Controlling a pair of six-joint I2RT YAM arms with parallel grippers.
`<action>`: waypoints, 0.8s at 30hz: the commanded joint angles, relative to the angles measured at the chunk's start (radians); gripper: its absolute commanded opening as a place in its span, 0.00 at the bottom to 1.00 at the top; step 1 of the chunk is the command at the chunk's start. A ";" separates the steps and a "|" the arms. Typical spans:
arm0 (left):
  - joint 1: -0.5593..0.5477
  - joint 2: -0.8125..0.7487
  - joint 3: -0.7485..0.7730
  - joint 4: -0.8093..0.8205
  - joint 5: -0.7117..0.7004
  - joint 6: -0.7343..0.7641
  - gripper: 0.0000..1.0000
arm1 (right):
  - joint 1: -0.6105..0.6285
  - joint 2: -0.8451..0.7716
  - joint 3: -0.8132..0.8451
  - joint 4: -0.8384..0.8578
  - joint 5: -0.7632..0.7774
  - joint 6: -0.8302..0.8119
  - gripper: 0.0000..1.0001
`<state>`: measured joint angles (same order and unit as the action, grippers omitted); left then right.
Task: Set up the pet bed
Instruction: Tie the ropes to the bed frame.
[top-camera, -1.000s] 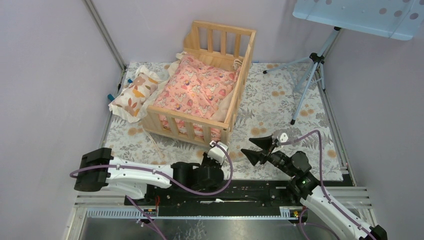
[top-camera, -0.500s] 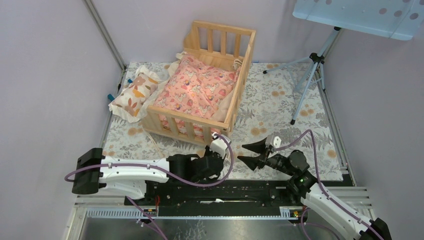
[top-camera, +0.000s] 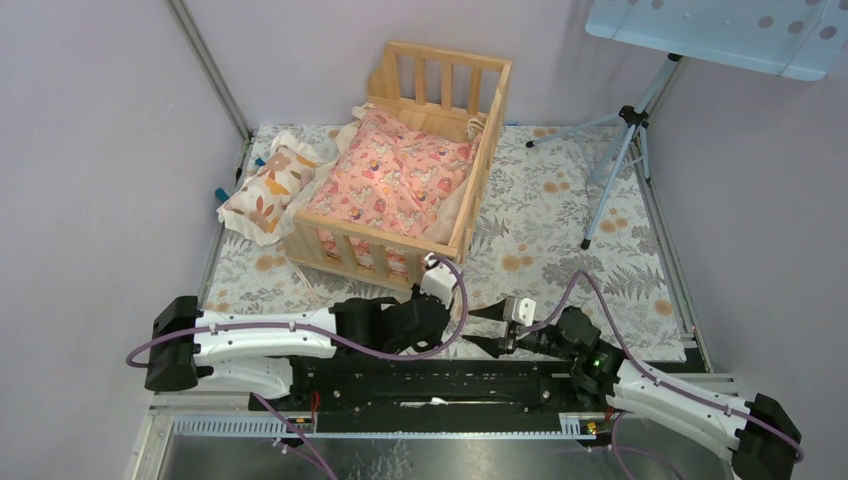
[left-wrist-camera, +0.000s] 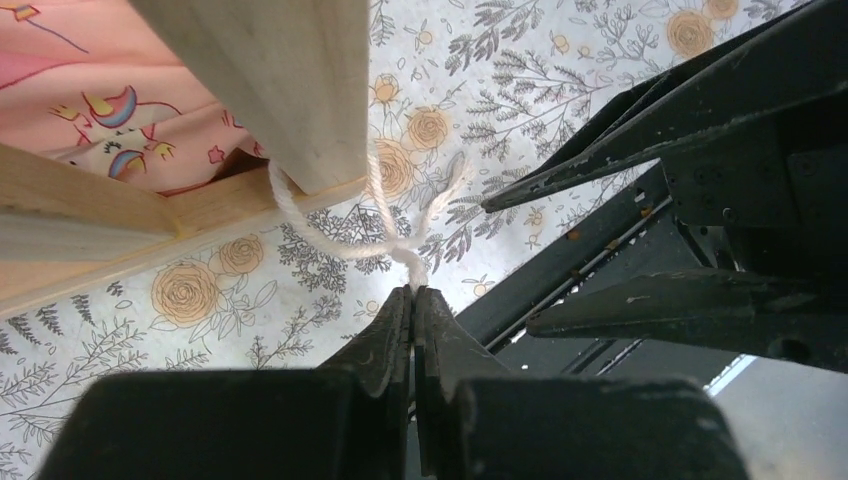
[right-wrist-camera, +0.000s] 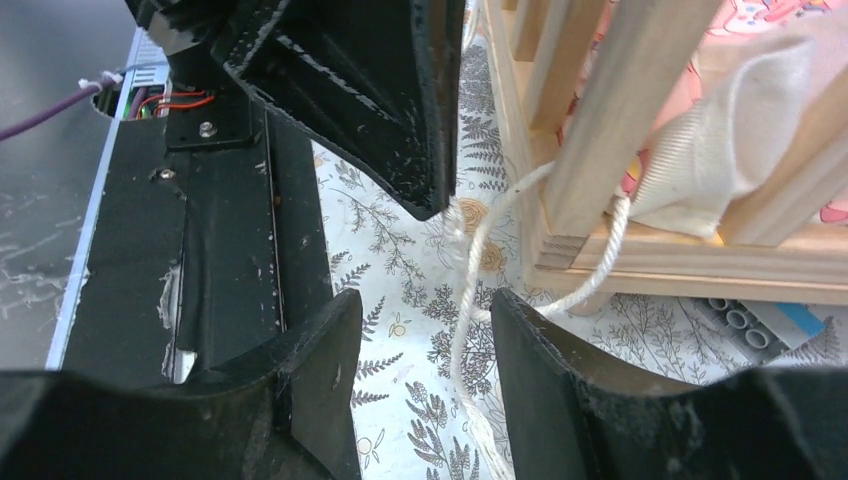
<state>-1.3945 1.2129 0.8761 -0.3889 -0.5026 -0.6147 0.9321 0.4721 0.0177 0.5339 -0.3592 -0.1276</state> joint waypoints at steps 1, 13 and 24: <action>0.003 0.013 0.049 -0.008 0.042 -0.014 0.00 | 0.088 0.007 0.033 0.037 0.157 -0.117 0.57; 0.011 0.031 0.073 -0.027 0.040 -0.024 0.00 | 0.158 0.288 0.013 0.325 0.304 -0.140 0.52; 0.015 0.050 0.085 -0.031 0.040 -0.031 0.00 | 0.159 0.399 -0.017 0.491 0.312 -0.099 0.53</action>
<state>-1.3869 1.2480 0.9104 -0.4267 -0.4690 -0.6369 1.0813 0.8394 0.0059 0.8906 -0.0643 -0.2375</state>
